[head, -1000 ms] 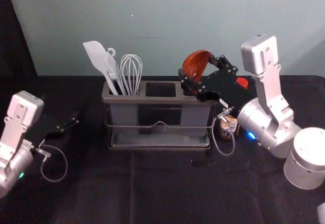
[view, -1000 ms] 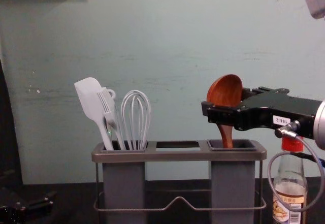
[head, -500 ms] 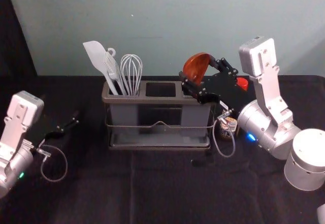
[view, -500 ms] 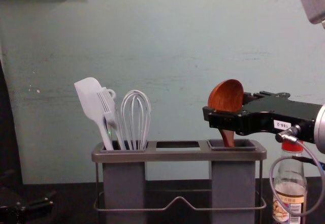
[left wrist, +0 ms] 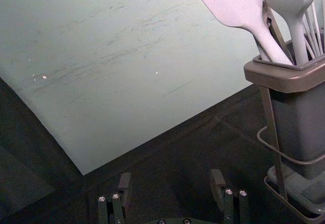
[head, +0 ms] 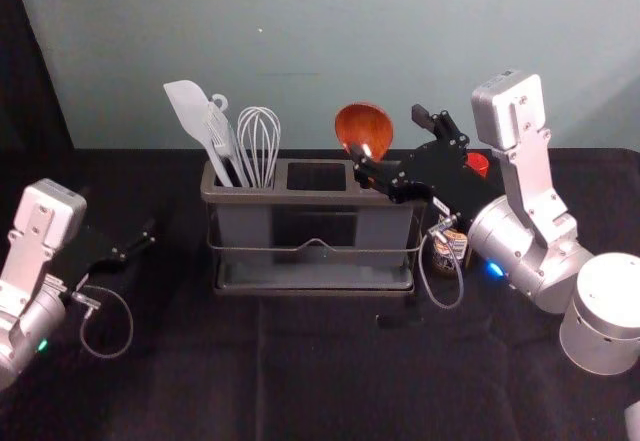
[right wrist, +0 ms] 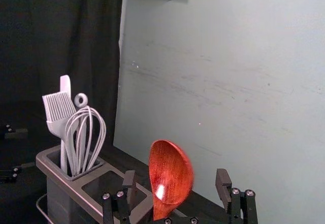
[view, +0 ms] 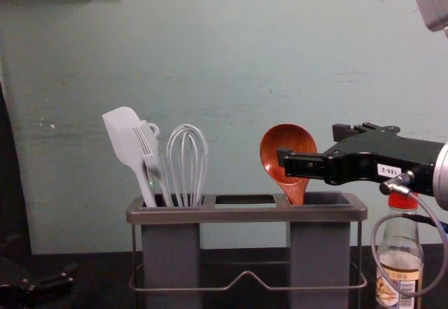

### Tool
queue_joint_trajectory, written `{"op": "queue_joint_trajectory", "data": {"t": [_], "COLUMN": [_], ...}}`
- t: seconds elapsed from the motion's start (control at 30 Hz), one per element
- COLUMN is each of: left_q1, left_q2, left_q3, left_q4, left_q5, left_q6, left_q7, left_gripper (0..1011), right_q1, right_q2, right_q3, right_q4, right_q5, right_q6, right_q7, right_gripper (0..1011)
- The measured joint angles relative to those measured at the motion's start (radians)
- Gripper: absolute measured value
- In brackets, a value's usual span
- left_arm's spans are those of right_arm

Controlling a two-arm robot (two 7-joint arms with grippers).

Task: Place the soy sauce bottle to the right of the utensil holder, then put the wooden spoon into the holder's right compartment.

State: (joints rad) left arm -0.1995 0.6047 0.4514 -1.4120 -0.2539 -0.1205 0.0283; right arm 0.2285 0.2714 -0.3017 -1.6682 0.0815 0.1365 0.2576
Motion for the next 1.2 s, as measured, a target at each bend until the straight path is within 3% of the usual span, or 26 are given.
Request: {"op": "queue_joint_trajectory", "data": {"t": [0.23, 0.6, 0.8, 1.2], "left_q1": [0.000, 0.000, 0.000, 0.000], "left_q2": [0.000, 0.000, 0.000, 0.000], "left_q3": [0.000, 0.000, 0.000, 0.000], "left_q4": [0.000, 0.000, 0.000, 0.000], "left_q5": [0.000, 0.000, 0.000, 0.000], "left_q6": [0.000, 0.000, 0.000, 0.000], "left_q7": [0.000, 0.000, 0.000, 0.000], "left_gripper": [1012, 1011, 1012, 1011], "right_q1": [0.000, -0.043, -0.113, -0.324], "right_q2": [0.000, -0.007, -0.006, 0.007], "right_q3": [0.000, 0.021, 0.045, 0.101], "right_q4": [0.000, -0.053, -0.120, -0.217], "right_q5": [0.000, -0.060, -0.097, -0.145], "right_q6": [-0.001, -0.045, -0.096, -0.215], "right_q7": [0.000, -0.050, -0.083, -0.128], "right_gripper": [1004, 1004, 1004, 1004]}}
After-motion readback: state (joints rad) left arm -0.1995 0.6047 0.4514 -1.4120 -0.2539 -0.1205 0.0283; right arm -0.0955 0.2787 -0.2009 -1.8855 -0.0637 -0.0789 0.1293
